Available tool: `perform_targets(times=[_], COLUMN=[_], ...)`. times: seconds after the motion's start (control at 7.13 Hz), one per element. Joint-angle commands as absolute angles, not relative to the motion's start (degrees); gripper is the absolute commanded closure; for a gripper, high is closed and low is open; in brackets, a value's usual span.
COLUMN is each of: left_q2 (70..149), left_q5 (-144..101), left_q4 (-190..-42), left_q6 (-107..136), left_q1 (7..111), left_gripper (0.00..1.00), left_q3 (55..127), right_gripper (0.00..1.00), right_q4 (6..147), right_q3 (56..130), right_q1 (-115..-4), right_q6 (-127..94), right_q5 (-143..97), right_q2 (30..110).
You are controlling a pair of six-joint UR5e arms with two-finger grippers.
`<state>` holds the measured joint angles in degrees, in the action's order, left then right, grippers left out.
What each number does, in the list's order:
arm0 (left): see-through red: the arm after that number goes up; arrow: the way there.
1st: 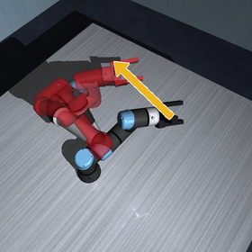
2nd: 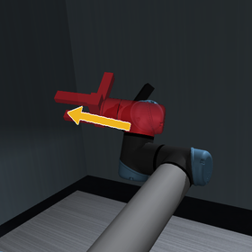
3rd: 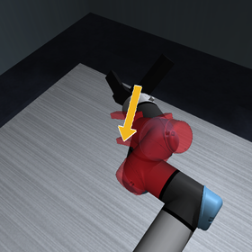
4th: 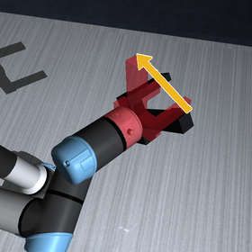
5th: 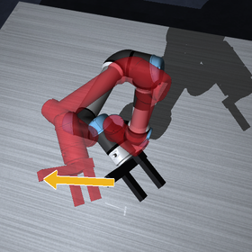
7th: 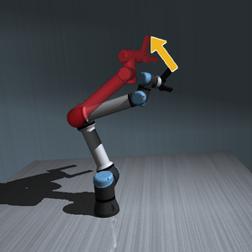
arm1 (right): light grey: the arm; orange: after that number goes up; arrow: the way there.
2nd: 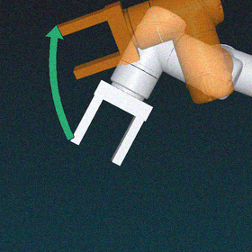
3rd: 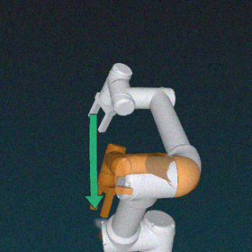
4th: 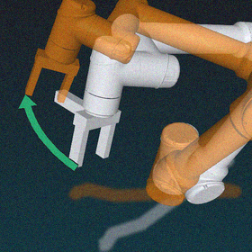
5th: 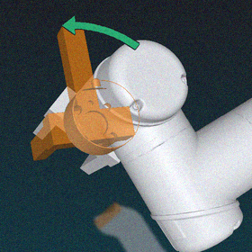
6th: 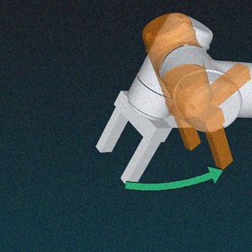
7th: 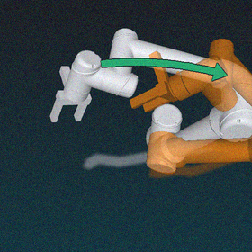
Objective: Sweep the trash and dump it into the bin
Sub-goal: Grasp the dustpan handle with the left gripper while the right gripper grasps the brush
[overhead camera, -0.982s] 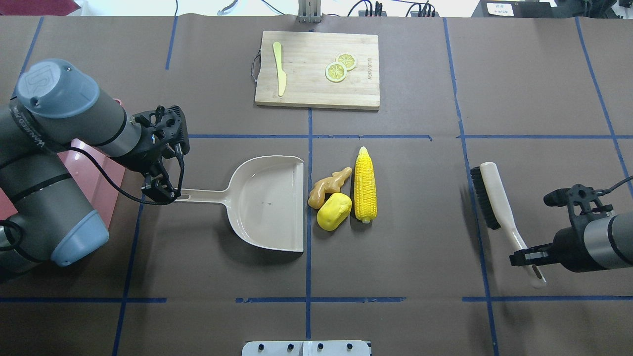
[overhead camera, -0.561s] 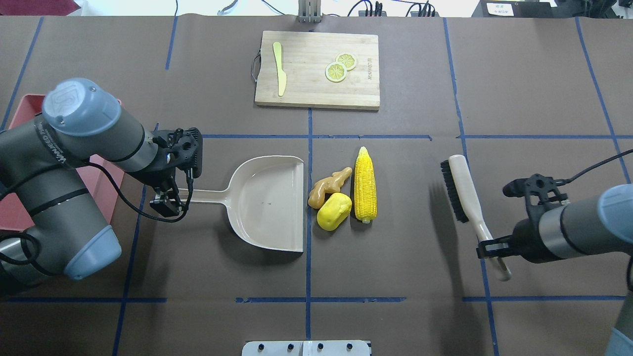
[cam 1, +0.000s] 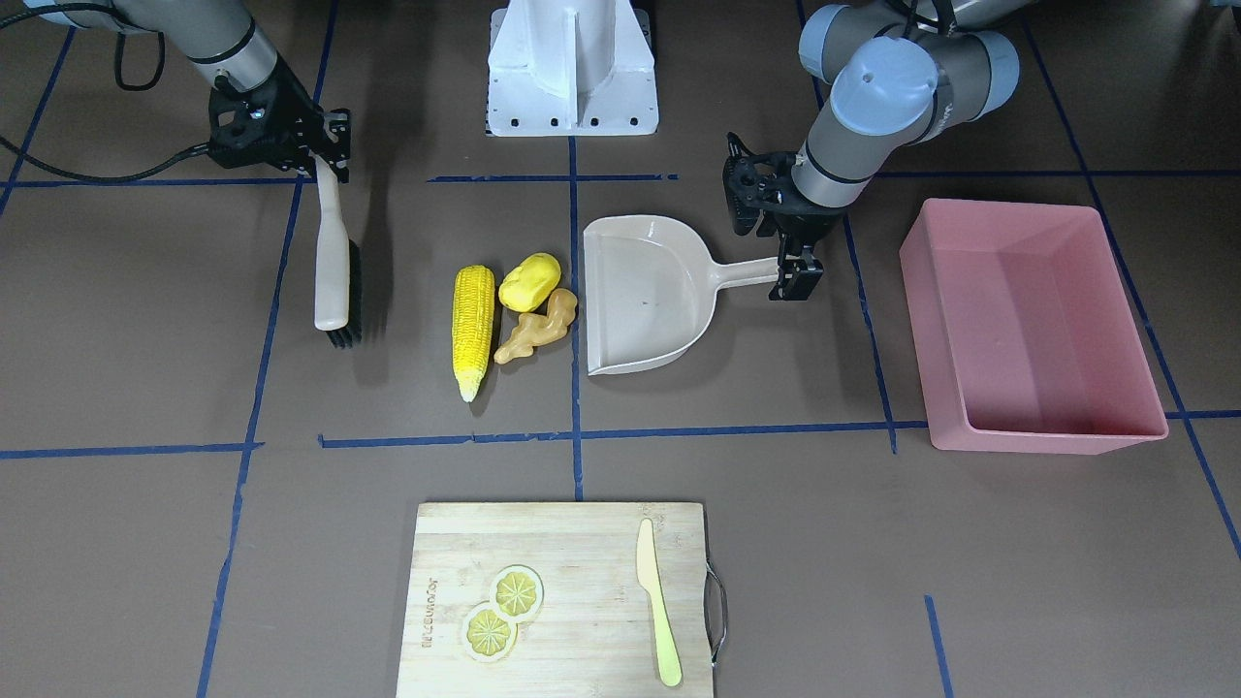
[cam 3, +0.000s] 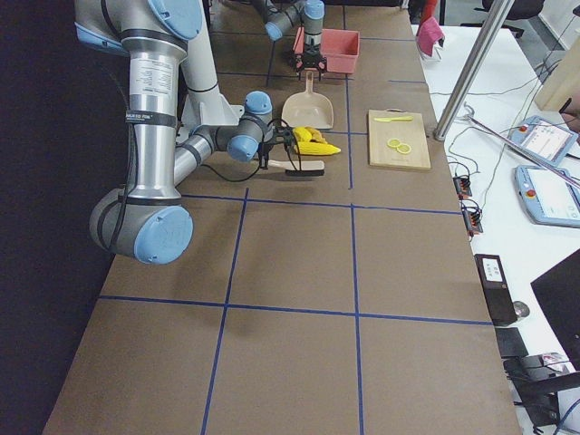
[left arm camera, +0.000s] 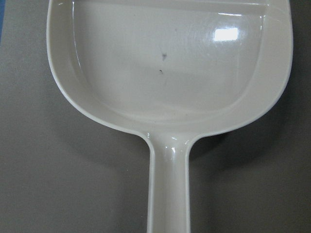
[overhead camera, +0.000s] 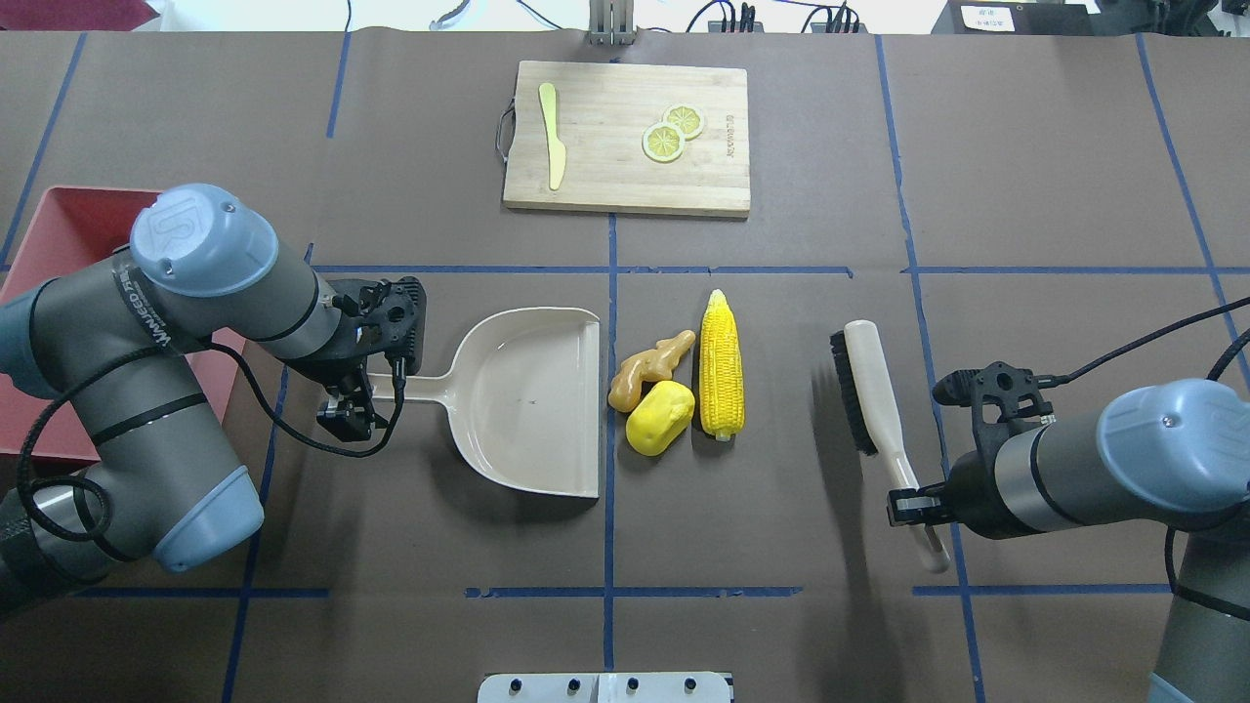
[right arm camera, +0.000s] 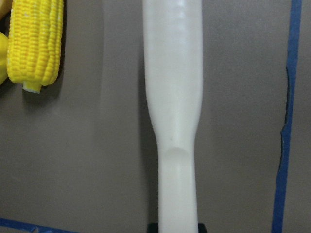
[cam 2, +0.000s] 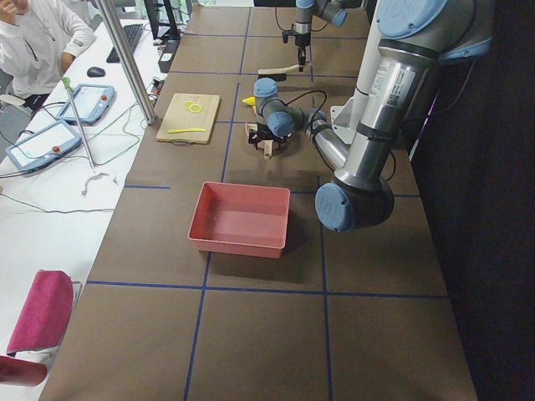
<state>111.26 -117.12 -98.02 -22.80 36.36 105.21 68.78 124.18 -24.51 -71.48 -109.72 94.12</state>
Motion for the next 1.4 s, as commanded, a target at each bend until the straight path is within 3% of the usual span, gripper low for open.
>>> perform_targets(times=[0.0,0.28,0.42,0.56,0.7,0.84,0.98,1.26], left_q2=[111.5,111.5,111.4,111.5,112.0,112.2,112.1,112.1], left_q5=[-116.6,-116.6,-115.7,-112.7,-108.9,-108.0,-107.9,-107.7], left_q4=[-98.1,-98.2,-98.1,-98.1,-98.0,-98.0,-98.0,-98.0], left_q6=[-22.9,-22.9,-22.9,-23.5,-26.2,-27.4,-27.4,-27.4], left_q1=[35.4,35.3,35.2,34.4,33.8,33.8,33.8,33.8], left_gripper=[0.09,0.15,0.28,0.54,0.65,0.84,0.91,0.93], left_q3=[103.6,102.5,102.5,102.5,102.6,102.8,103.0,103.2], right_gripper=[0.99,0.99,0.98,0.98,0.99,0.99,0.99,0.99], right_q4=[70.5,71.3,71.3,71.3,71.3,71.3,71.3,71.3], right_q3=[123.9,123.9,123.8,123.4,123.2,123.1,123.1,122.6], right_q1=[-23.2,-23.1,-22.9,-22.9,-22.8,-22.6,-22.5,-21.8], right_q6=[-73.2,-73.2,-73.3,-73.5,-74.7,-74.9,-75.1,-75.9], right_q5=[-109.3,-109.4,-109.3,-109.4,-109.4,-109.4,-109.4,-109.3], right_q2=[91.5,90.4,89.7,89.1,88.9,88.6,88.6,87.8])
